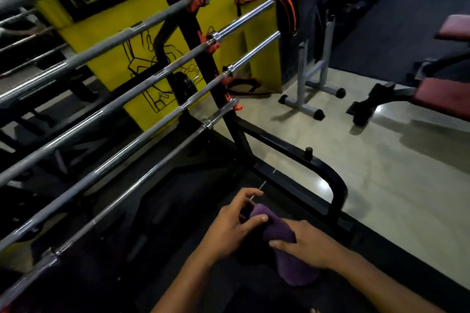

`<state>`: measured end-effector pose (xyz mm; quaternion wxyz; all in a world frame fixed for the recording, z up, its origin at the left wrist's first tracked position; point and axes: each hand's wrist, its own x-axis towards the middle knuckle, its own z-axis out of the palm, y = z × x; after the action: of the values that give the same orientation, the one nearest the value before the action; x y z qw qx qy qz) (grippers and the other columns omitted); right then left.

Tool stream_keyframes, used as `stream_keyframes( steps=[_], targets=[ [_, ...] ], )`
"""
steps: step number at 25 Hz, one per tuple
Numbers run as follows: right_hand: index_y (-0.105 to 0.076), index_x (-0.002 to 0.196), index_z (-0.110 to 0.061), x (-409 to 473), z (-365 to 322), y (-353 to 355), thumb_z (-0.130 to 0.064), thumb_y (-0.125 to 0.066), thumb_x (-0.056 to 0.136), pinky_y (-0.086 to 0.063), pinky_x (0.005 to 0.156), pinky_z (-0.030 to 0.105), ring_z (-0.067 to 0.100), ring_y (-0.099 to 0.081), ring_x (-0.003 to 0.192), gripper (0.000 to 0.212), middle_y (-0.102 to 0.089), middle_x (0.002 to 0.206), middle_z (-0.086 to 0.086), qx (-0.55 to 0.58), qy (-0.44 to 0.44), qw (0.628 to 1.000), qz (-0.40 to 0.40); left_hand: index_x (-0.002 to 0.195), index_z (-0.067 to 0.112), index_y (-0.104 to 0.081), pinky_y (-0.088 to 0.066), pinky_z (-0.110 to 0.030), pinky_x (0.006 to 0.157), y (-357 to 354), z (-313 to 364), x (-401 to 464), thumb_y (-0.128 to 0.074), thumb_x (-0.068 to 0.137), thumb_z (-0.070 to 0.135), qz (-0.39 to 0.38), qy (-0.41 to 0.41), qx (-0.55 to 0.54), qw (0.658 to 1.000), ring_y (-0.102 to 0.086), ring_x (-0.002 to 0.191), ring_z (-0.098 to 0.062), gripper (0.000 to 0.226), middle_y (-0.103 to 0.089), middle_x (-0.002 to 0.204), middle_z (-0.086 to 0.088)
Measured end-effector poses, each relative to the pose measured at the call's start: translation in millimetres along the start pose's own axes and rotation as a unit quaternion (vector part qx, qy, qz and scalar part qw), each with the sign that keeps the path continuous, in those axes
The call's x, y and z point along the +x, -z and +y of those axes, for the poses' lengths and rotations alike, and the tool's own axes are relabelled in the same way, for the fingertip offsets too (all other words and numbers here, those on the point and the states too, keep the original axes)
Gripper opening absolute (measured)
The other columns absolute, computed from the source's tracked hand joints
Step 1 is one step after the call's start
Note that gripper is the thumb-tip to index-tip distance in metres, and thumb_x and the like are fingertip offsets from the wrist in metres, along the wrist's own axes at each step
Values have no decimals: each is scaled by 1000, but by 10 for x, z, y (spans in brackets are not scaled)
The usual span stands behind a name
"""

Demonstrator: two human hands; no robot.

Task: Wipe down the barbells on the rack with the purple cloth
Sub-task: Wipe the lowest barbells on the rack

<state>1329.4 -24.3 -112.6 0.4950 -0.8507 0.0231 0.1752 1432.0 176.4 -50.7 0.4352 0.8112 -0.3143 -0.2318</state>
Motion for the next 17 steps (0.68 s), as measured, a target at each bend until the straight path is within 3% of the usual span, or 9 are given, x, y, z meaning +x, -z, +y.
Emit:
stream_keyframes(
  steps=[2, 4, 6, 9, 10, 13, 17],
  targets=[
    [-62, 116, -44, 316, 0, 98, -62, -67, 85, -55, 92, 30, -2, -68, 96, 36, -72, 105, -19, 85, -15, 996, 6, 138, 46, -42, -54, -30, 92, 136, -275, 206, -65, 93, 43, -3, 40, -32, 999, -65, 104, -5, 51, -64, 119, 13],
    [-59, 124, -46, 679, -29, 183, -69, -71, 76, -52, 99, 24, -5, -65, 107, 55, -70, 114, -24, 170, -33, 984, 33, 146, 47, -32, -43, -23, 105, 300, -618, 432, -61, 94, 49, 8, 75, -27, 997, -53, 121, 7, 59, -54, 134, 20],
    [-57, 135, -38, 1076, -51, 271, -71, -72, 72, -53, 102, 34, 6, -66, 113, 72, -70, 122, -15, 272, -83, 956, 76, 147, 46, -31, -38, -18, 108, 488, -946, 646, -58, 95, 50, 36, 108, -23, 993, -46, 124, 14, 59, -50, 138, 23],
    [-64, 123, -25, 1593, -149, 506, -47, -69, 86, -60, 82, 31, 17, -74, 97, 43, -78, 103, -2, 417, -146, 887, 136, 142, 49, -39, -42, -21, 107, 819, -1202, 920, -59, 96, 47, 45, 130, -16, 990, -49, 122, 14, 50, -54, 135, 24],
    [-65, 120, -23, 1781, -173, 597, -48, -68, 87, -60, 79, 32, 20, -75, 94, 41, -78, 101, 1, 438, -166, 869, 159, 140, 48, -41, -43, -21, 107, 972, -1281, 1033, -60, 96, 44, 41, 132, -8, 990, -50, 121, 14, 48, -55, 133, 25],
    [-64, 121, -15, 2373, -190, 847, -57, -68, 82, -59, 89, 44, 31, -74, 98, 57, -76, 106, 12, 470, -207, 832, 209, 138, 44, -47, -45, -26, 106, 1479, -1603, 1453, -63, 94, 44, 44, 111, 54, 991, -51, 119, 13, 46, -57, 129, 26],
    [-68, 113, -14, 3042, -245, 1170, -53, -60, 95, -60, 83, 41, 29, -74, 94, 44, -77, 101, 12, 462, -195, 821, 274, 141, 34, -49, -42, -28, 109, 2140, -1990, 2070, -52, 94, 55, 70, 42, 188, 979, -49, 125, 5, 52, -54, 136, 18]
  ],
)
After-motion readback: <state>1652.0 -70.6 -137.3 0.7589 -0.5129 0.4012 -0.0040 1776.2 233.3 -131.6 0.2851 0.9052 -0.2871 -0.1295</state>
